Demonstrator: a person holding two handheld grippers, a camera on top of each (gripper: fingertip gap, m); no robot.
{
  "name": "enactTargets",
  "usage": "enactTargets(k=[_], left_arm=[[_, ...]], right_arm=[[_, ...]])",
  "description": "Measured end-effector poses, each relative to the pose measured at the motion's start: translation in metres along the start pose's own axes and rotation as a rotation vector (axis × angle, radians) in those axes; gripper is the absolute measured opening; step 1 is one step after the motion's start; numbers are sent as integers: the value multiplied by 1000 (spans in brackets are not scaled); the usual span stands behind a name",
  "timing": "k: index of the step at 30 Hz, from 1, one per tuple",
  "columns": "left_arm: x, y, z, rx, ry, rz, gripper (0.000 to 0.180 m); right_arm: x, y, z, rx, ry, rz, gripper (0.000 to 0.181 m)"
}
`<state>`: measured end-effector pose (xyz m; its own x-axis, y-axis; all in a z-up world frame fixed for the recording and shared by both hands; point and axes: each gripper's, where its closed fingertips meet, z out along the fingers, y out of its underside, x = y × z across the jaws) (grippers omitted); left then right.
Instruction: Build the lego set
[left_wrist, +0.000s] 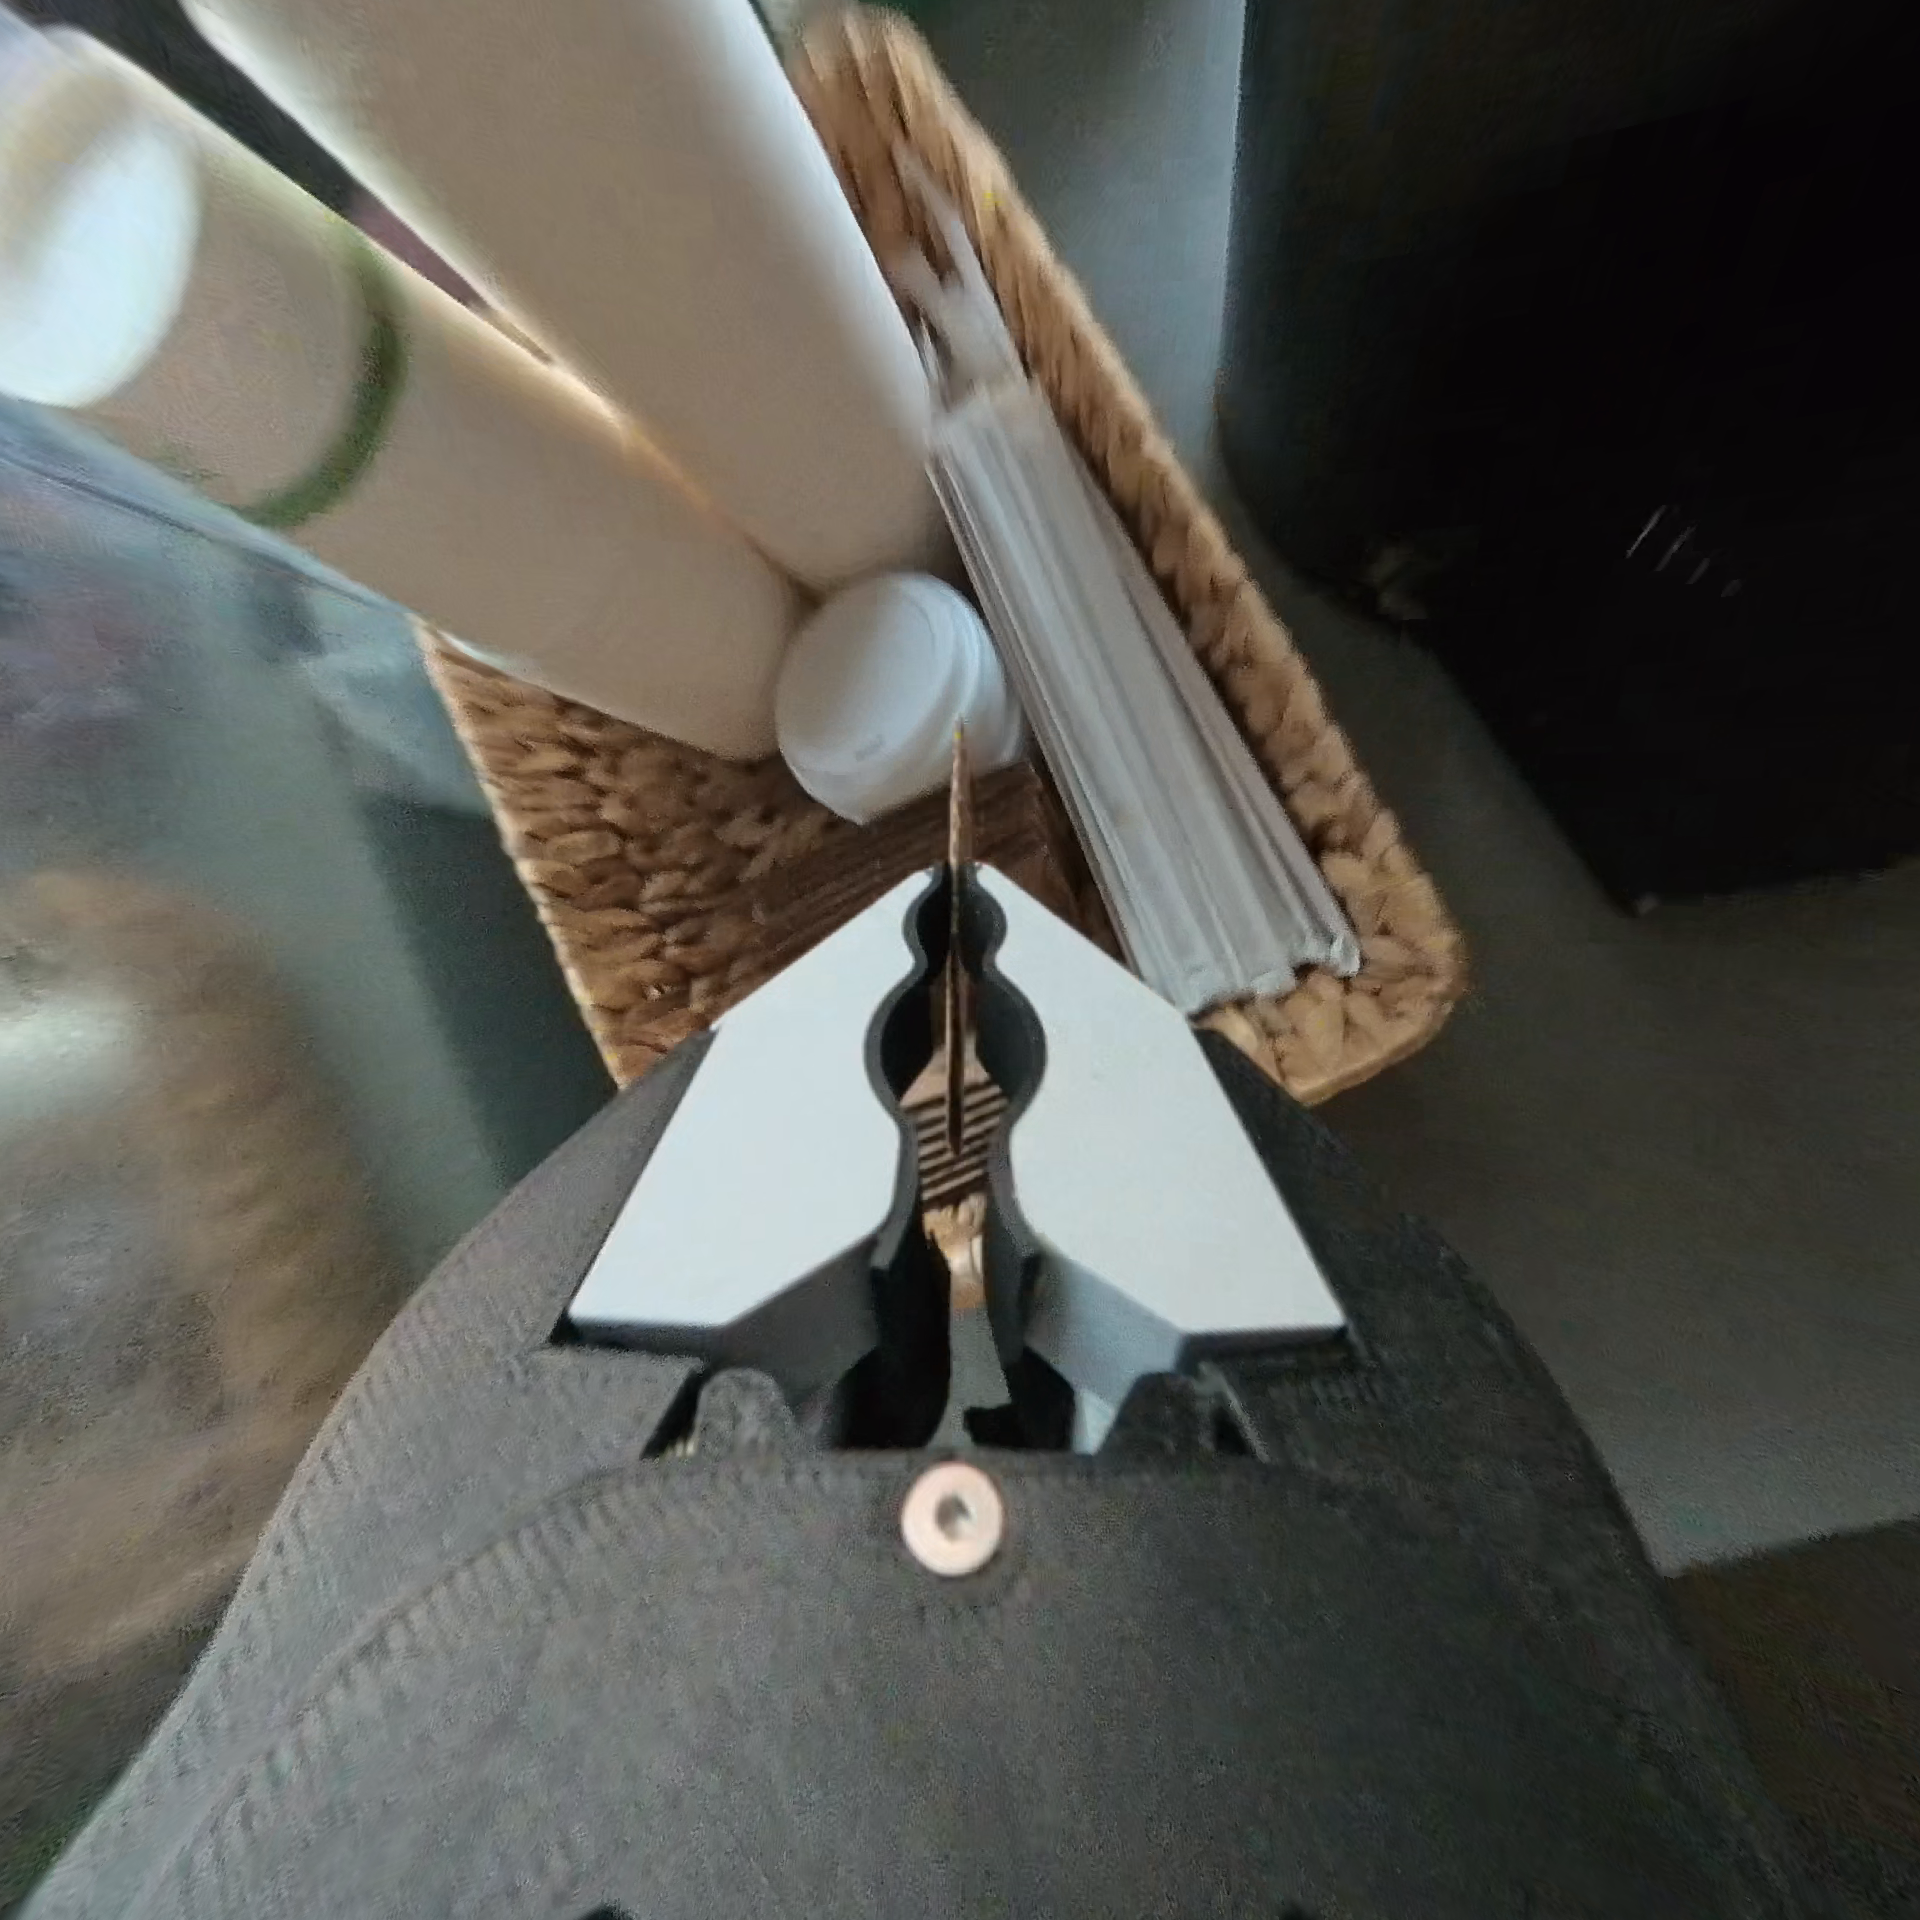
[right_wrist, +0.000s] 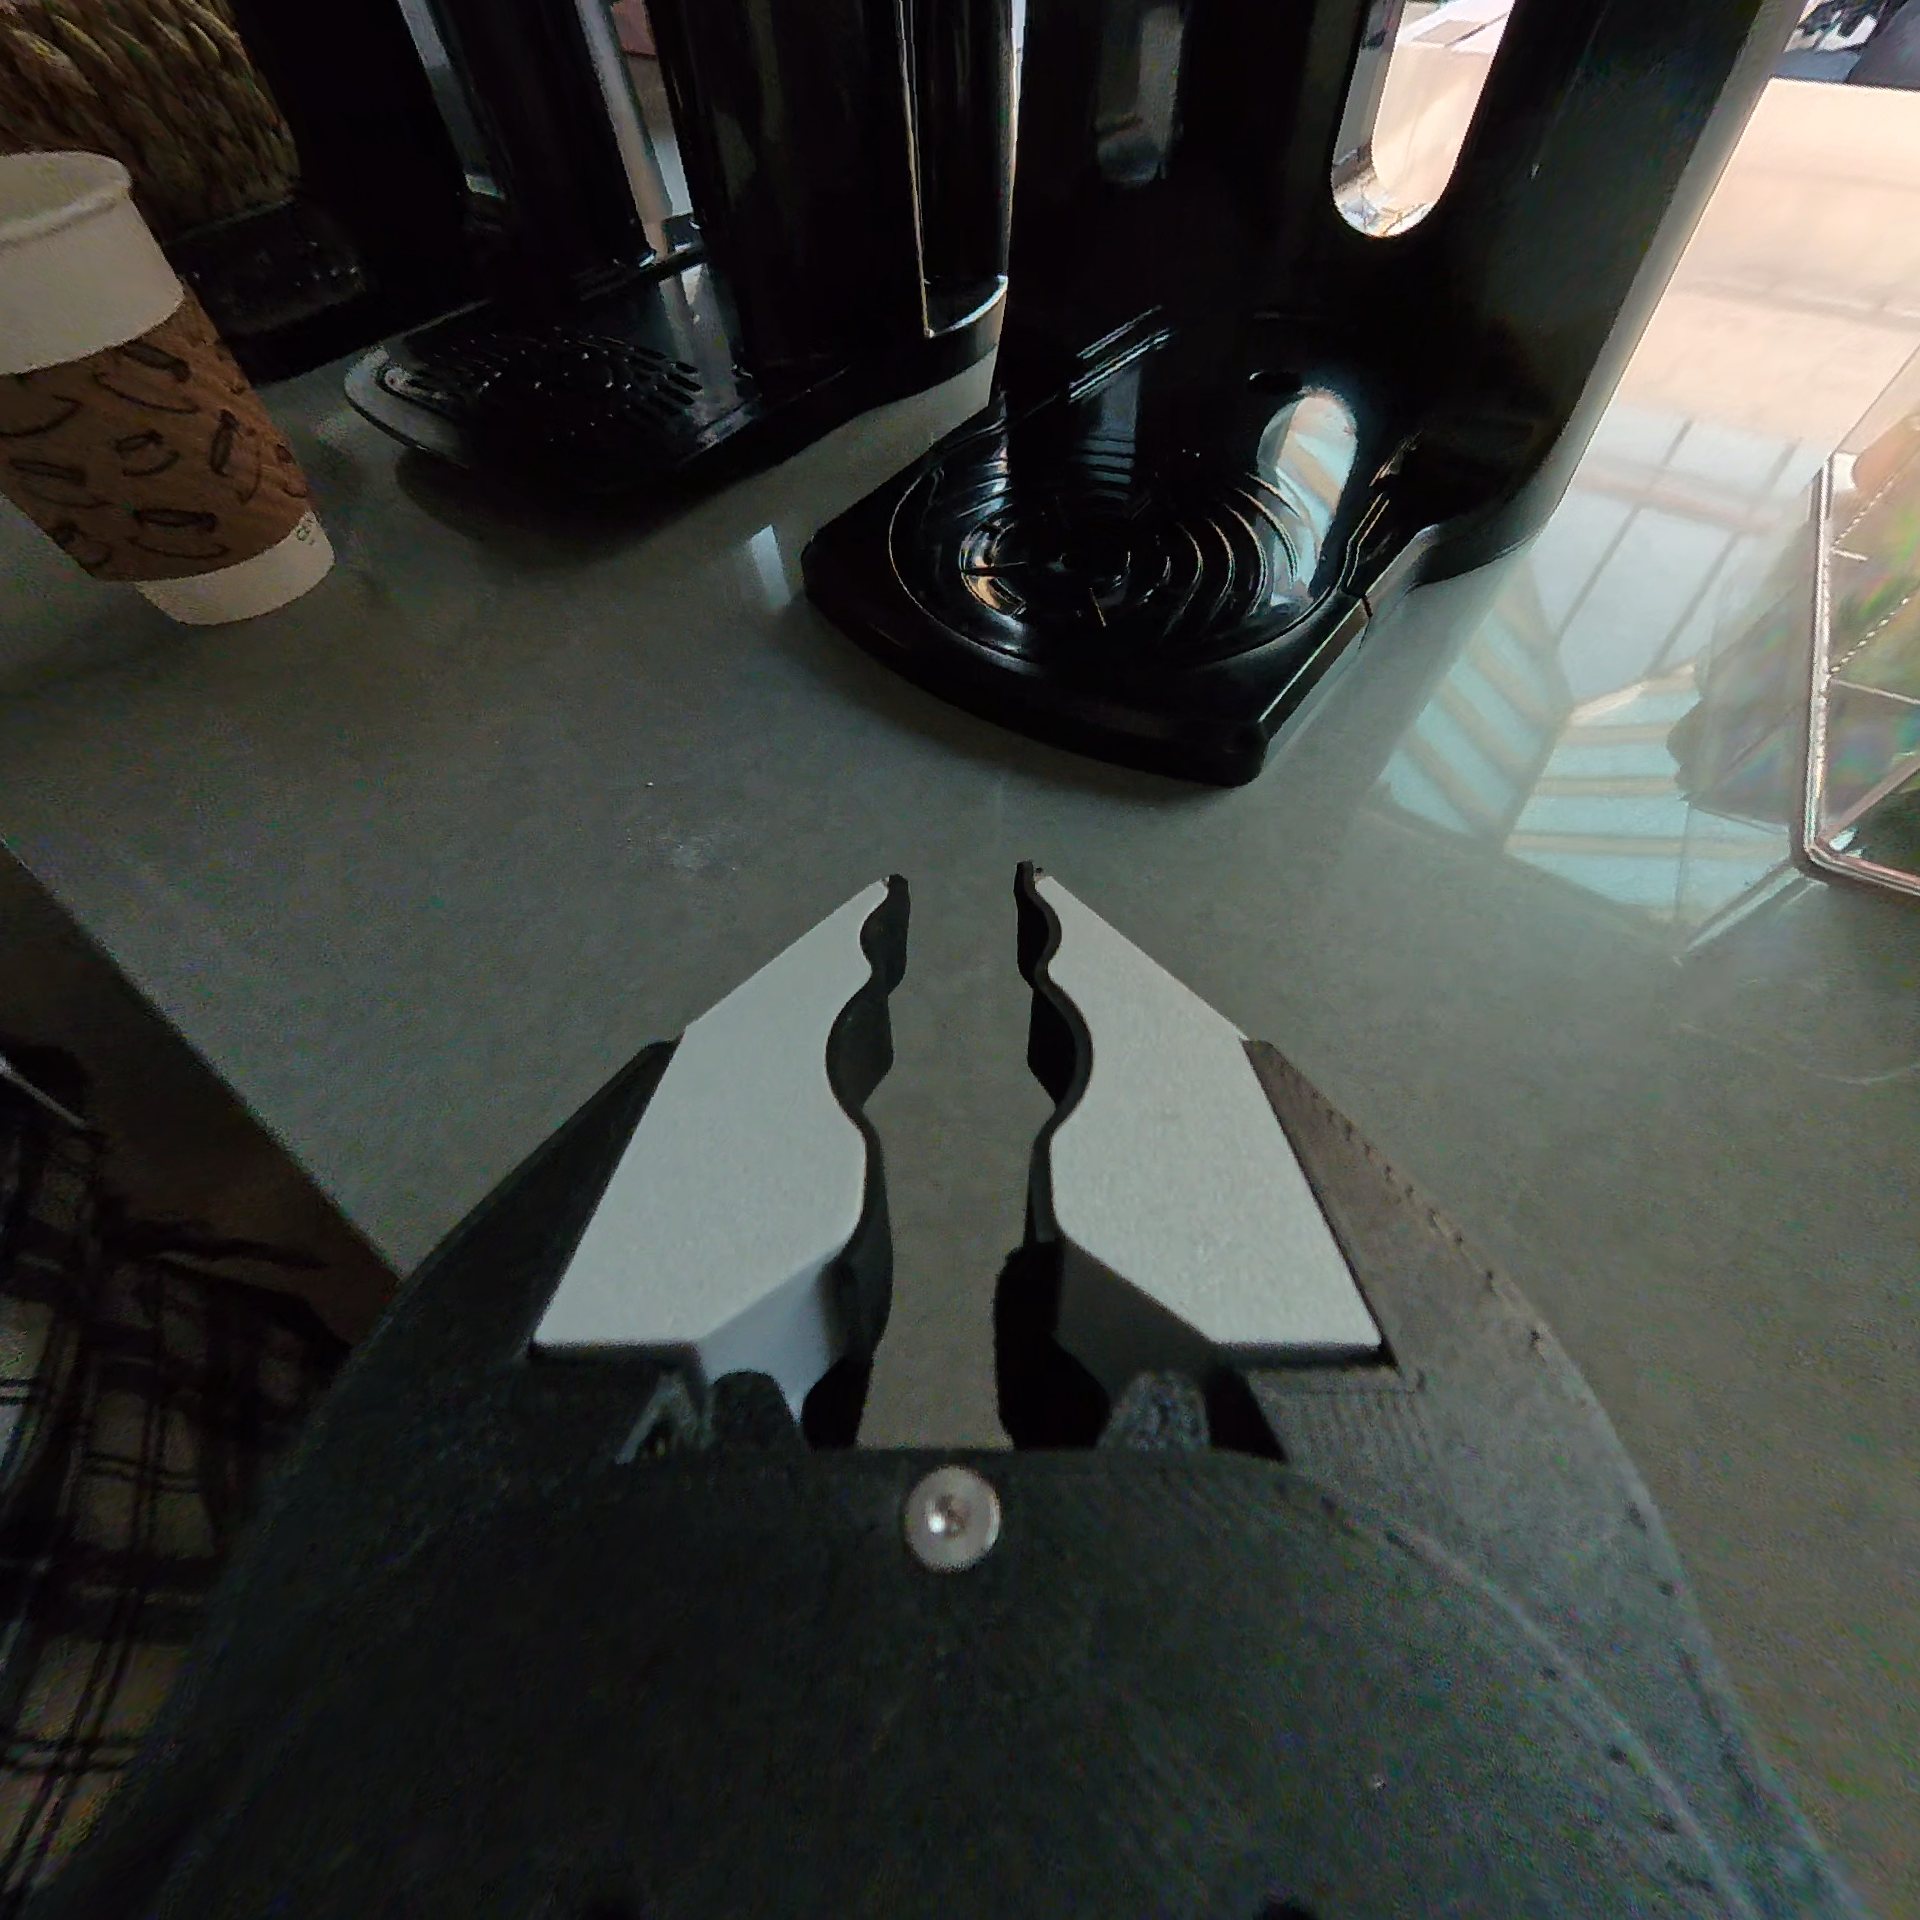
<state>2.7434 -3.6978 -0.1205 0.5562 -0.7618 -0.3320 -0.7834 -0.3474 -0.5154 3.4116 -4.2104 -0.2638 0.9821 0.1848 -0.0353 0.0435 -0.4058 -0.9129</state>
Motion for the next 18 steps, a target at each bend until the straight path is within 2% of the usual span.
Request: enactTargets(k=[5,11,18], left_arm=[[-4,-24,-77,341,-80,-138,0],[72,-55,-199,740,22,-223,0],[283,-130,-274,873,228,-7,0]], right_arm=[[-3,-5,-4,40,-2,-21,20],[-21,-43,-24,144,-32,-109,31],[-91,-118,-56,313,-236,-280,46]])
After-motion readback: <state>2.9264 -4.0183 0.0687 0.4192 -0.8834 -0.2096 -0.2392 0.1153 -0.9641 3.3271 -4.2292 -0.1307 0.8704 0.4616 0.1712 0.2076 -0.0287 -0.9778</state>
